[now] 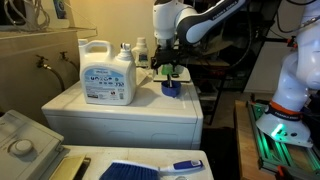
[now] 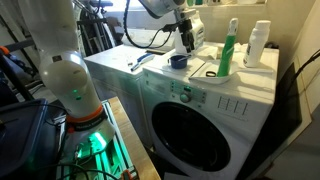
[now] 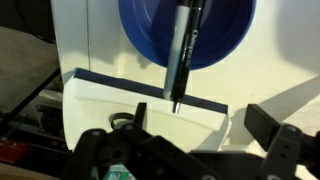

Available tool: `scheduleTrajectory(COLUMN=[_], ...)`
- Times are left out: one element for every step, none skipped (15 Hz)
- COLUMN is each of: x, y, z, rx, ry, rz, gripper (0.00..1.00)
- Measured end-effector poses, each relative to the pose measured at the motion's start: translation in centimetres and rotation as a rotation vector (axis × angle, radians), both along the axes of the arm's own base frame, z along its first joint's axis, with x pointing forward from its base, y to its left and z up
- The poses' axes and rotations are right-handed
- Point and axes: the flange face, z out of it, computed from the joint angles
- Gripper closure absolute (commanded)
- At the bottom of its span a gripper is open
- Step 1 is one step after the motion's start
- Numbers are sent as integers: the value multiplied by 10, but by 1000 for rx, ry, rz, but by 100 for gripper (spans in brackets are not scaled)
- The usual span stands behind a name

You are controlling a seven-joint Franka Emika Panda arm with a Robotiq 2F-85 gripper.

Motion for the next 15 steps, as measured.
scheduleTrajectory(x=[0, -1, -1, -1, -1, -1, 0, 0, 0, 0, 0, 0, -1, -2, -3], y=[1, 1, 2, 2, 1, -1, -3, -4, -5, -6, -5, -4, -2, 1, 3], z=[0, 1, 1, 1, 0, -2, -4, -5, -7, -8, -8, -8, -8, -7, -6], rx=[-1, -1, -2, -4, -6, -5, -6, -7, -4, 2, 6, 13, 18, 16, 12], ry=[0, -2, -3, 0, 8, 17, 27, 37, 46, 53, 61, 68, 73, 79, 83], rz=[2, 3, 3, -1, -9, -20, -30, -39, -48, -57, -64, -70, -72, -71, -68], gripper=[0, 0, 0, 0, 8, 25, 35, 42, 50, 58, 65, 70, 75, 78, 83])
